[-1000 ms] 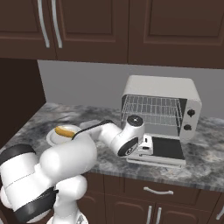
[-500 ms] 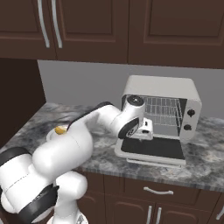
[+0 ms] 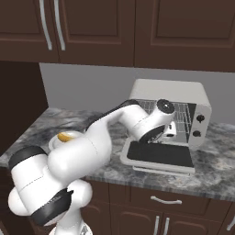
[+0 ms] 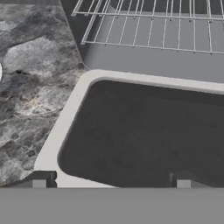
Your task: Open the toaster oven door. Place the hotdog bun on the bottom rack in the toaster oven and place the chicken drumstick on the top rack.
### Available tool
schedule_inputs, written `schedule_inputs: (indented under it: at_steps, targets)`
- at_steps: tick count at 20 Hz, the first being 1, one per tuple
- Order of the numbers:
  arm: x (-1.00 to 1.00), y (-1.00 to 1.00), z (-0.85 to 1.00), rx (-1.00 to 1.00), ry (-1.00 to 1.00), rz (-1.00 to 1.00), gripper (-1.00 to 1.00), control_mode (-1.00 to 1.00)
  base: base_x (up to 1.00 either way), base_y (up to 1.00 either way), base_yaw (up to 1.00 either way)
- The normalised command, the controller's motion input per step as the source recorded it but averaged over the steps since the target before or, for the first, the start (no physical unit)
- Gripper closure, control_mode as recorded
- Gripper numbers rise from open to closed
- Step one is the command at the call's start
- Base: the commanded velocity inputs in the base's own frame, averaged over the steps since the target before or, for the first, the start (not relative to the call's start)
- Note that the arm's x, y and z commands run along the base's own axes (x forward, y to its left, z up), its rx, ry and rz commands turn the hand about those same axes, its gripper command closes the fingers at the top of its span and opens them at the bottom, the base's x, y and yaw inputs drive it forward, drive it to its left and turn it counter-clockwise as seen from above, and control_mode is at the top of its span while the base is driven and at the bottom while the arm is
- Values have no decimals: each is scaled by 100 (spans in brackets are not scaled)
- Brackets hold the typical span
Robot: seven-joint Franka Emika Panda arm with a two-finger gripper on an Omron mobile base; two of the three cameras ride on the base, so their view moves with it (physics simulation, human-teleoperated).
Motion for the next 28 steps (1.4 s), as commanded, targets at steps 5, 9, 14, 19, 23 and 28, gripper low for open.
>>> schedule_inputs:
  at_steps: [5,9,14,19,23,28]
  targets:
    - [23,-6,0,9,-23,16,-100,-100,0,0,0]
    - [13,-5,-2,14,-24,10,-100,-100,0,0,0]
    - [2,-12,-19,15,-24,8,-100,-100,0,0,0]
    - [26,-2,-1,12,-20,7,-100,-100,0,0,0]
    - [26,0,0,10,-15,2,-100,-100,0,0,0]
    - [8,0,-3,10,-18,0,-100,-100,0,0,0]
